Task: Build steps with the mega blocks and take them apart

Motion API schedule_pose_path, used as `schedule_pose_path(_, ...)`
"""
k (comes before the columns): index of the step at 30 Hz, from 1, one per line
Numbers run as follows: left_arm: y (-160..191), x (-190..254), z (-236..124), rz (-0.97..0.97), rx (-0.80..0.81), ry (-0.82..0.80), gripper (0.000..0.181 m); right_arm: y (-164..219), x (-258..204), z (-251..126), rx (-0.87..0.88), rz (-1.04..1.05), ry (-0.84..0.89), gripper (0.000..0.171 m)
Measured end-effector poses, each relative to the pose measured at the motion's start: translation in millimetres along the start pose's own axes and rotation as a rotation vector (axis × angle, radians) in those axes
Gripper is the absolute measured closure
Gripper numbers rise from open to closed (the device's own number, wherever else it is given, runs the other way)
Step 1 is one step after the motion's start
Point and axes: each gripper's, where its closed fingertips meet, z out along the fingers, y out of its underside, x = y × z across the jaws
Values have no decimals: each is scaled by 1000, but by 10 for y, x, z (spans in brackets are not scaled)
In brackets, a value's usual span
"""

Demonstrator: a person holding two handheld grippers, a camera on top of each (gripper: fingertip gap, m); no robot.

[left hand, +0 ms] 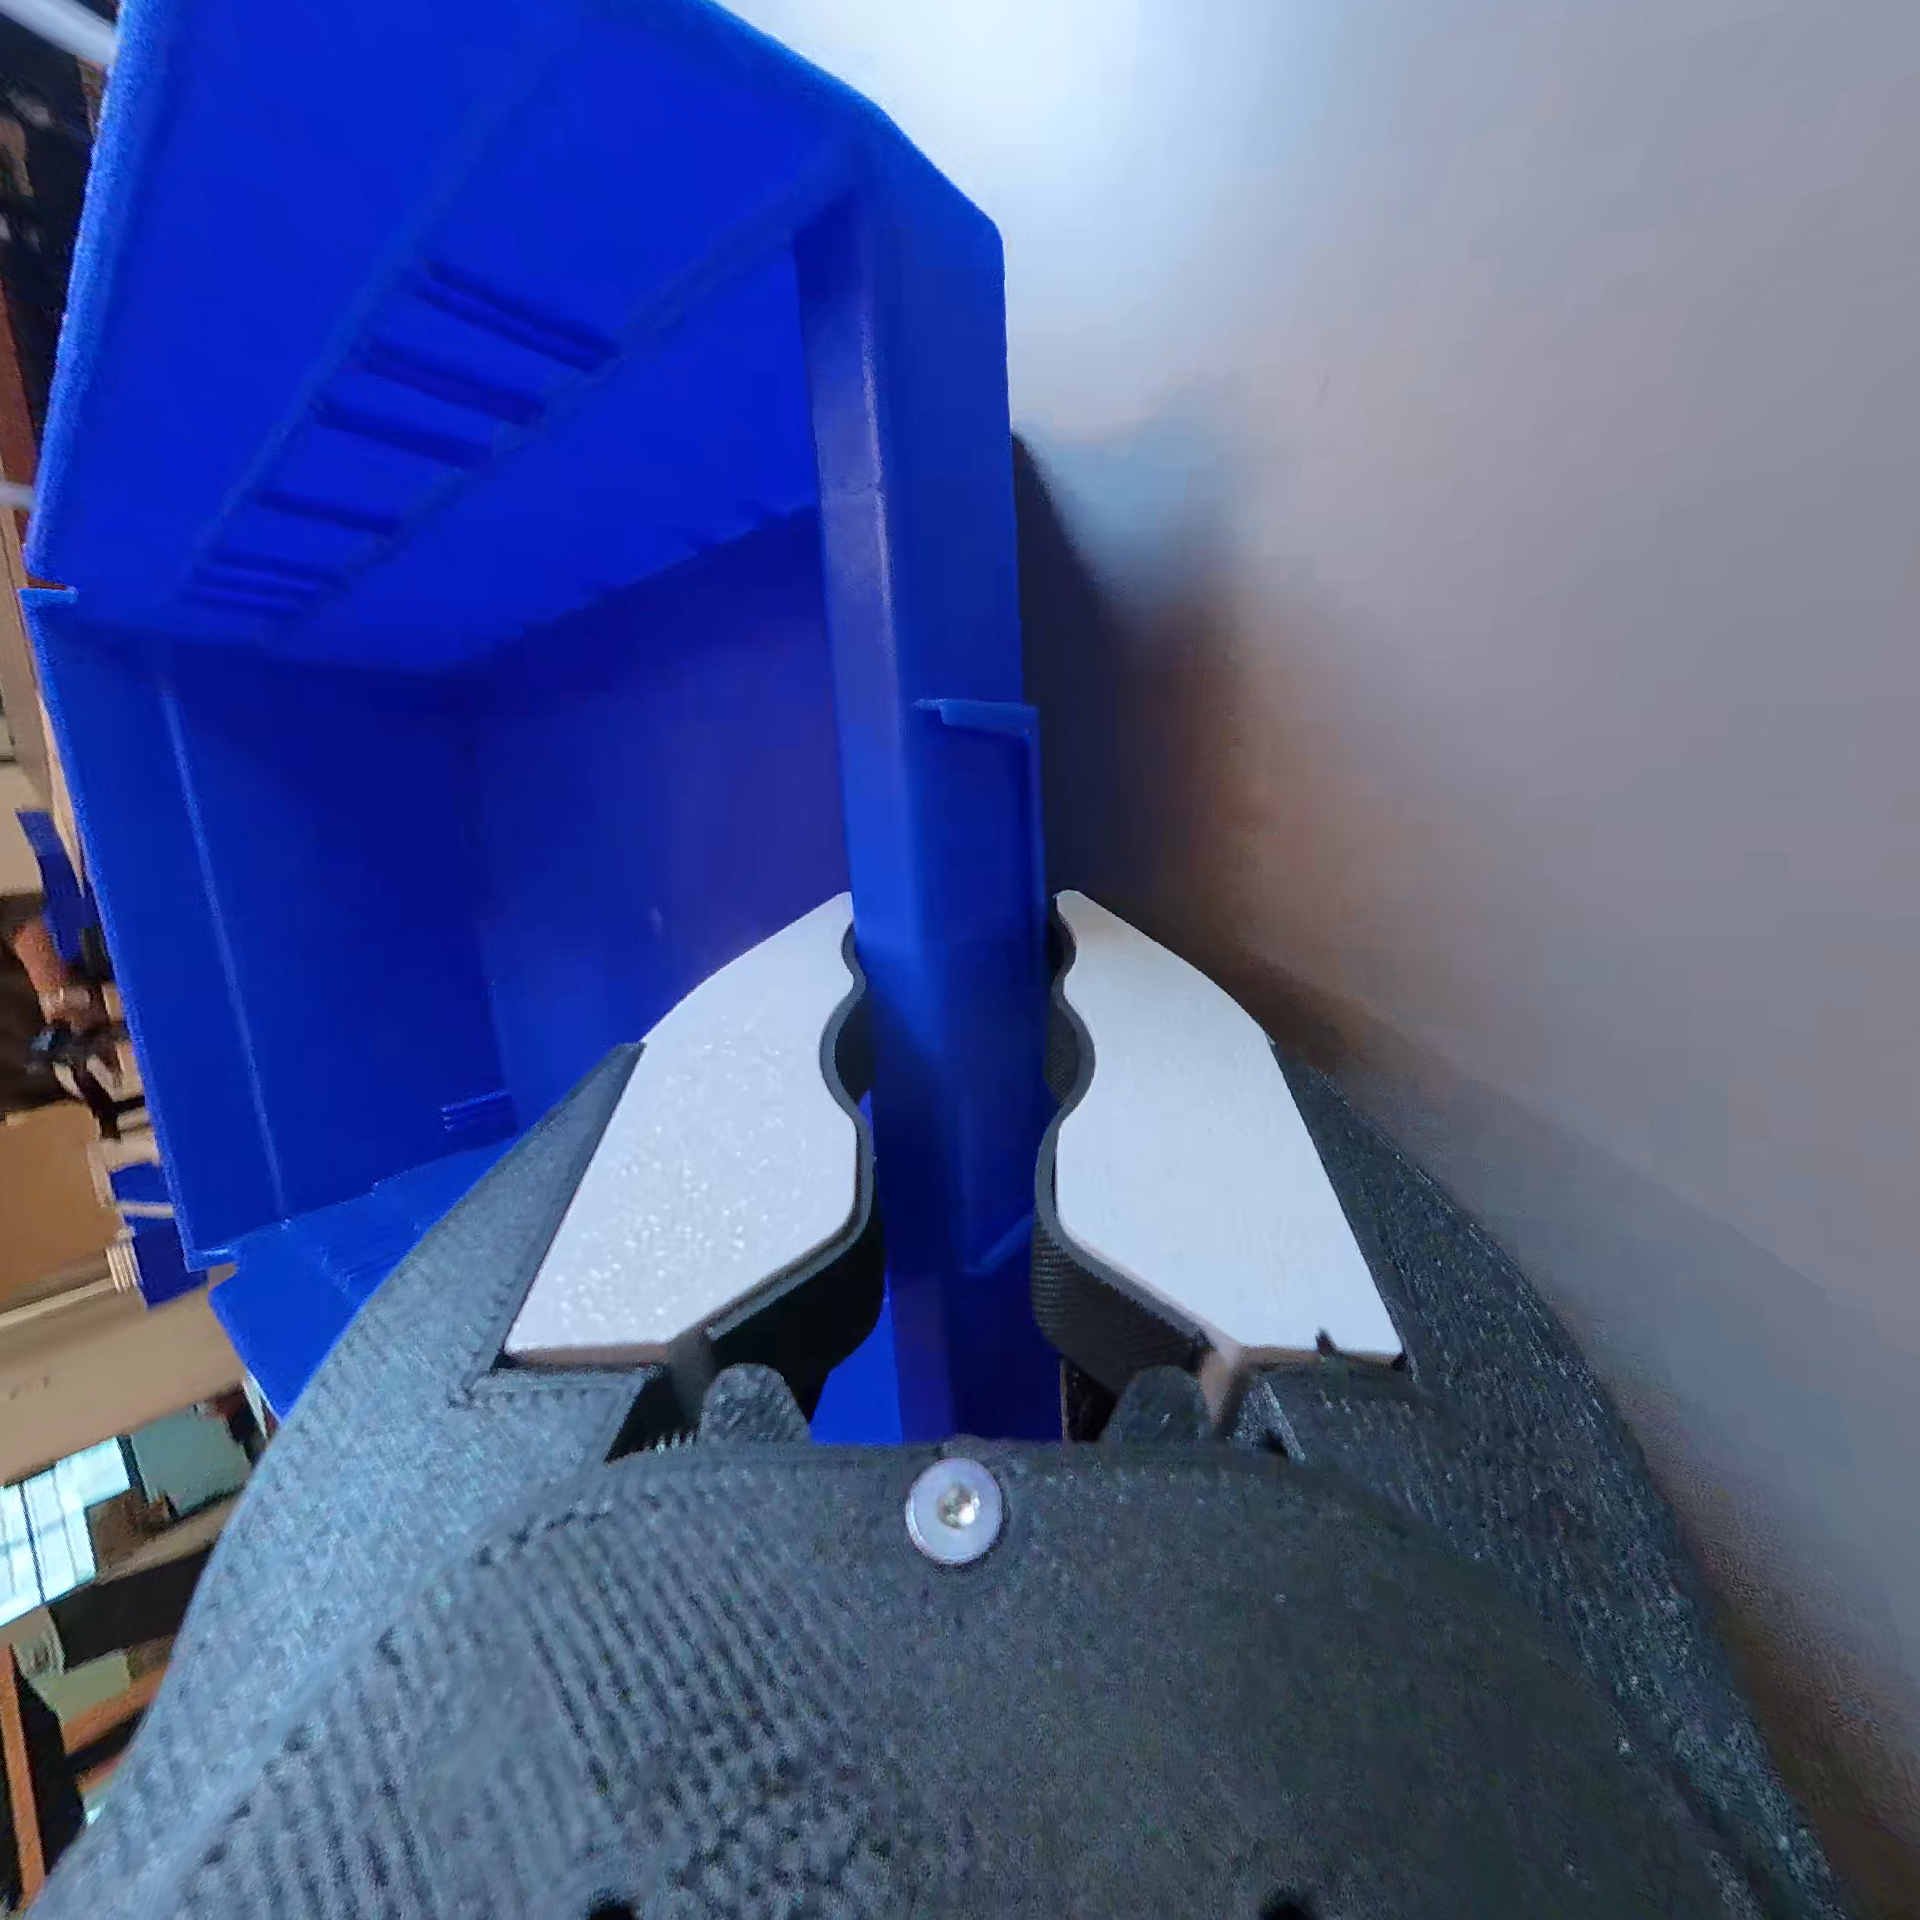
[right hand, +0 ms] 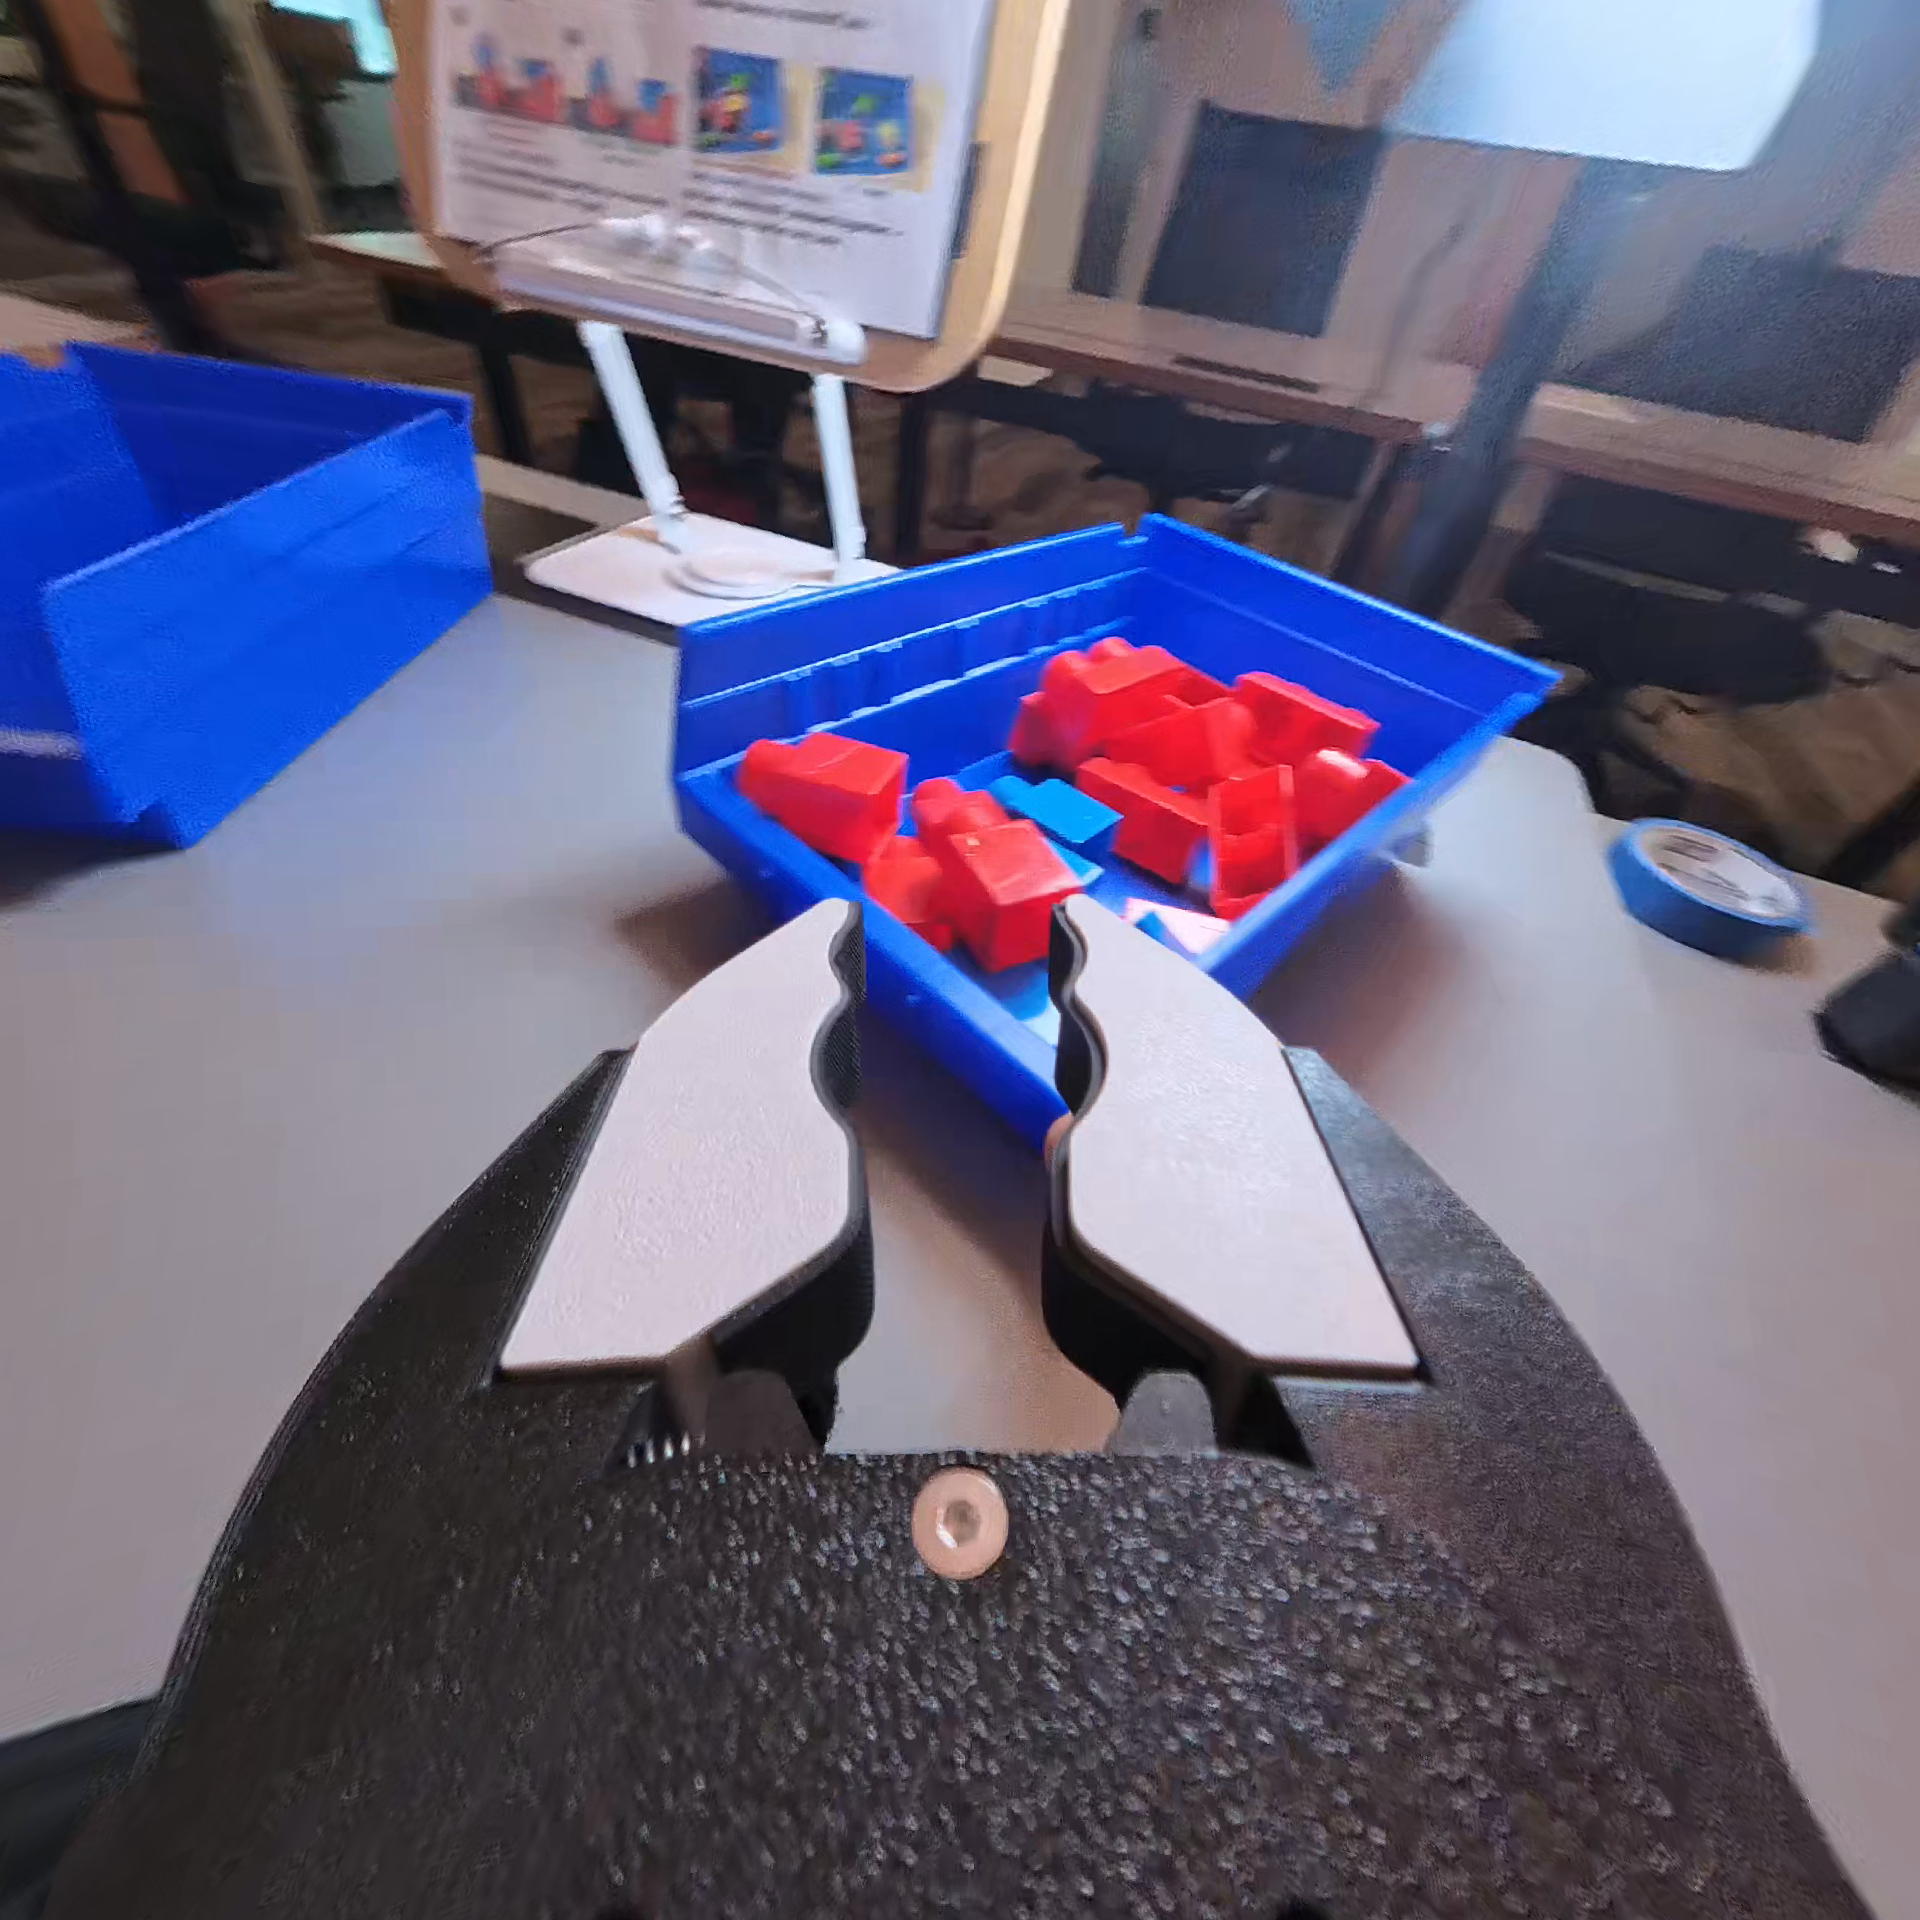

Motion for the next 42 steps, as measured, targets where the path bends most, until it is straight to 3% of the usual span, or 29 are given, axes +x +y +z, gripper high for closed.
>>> schedule_pose_path(4, -485, 2, 169, 86, 84, 17, 151, 32, 453, -85, 2, 104, 187, 129)
schedule_pose_path(7, -767, -94, 299, 160, 182, -7, 149, 192, 538, 63, -78, 160, 195, 114)
schedule_pose_path(11, -993, -164, 200, 94, 293, -20, 132, 354, 545, 405, -163, 245, 177, 111)
schedule_pose_path(13, -1121, -178, -20, 29, 393, -27, 135, 458, 590, 593, -214, 247, 189, 120)
schedule_pose_path(15, -1247, -132, -255, -78, 487, 9, 137, 568, 679, 714, -258, 226, 238, 147)
schedule_pose_path(16, -1309, -84, -365, -146, 533, 41, 139, 575, 730, 717, -260, 213, 273, 151)
schedule_pose_path(21, -1624, 128, -637, -421, 710, 149, 143, 636, 668, 420, -282, 234, 304, 159)
schedule_pose_path(27, -2203, 309, -415, -662, 722, 294, 127, 688, 156, -141, -291, 195, 273, 157)
schedule_pose_path(30, -2401, 285, -239, -718, 685, 216, 118, 703, -106, -393, -284, 172, 237, 156)
schedule_pose_path(31, -2432, 322, -181, -725, 663, 213, 124, 706, -170, -484, -276, 167, 234, 157)
schedule_pose_path(32, -2469, 390, -166, -744, 655, 243, 140, 705, -223, -572, -263, 164, 233, 158)
schedule_pose_path(35, -2460, 433, -269, -793, 656, 212, 152, 675, -378, -808, -215, 138, 226, 154)
schedule_pose_path(42, -2353, 308, -971, -761, 739, 49, 160, 352, -712, -1182, -102, 68, 275, 153)
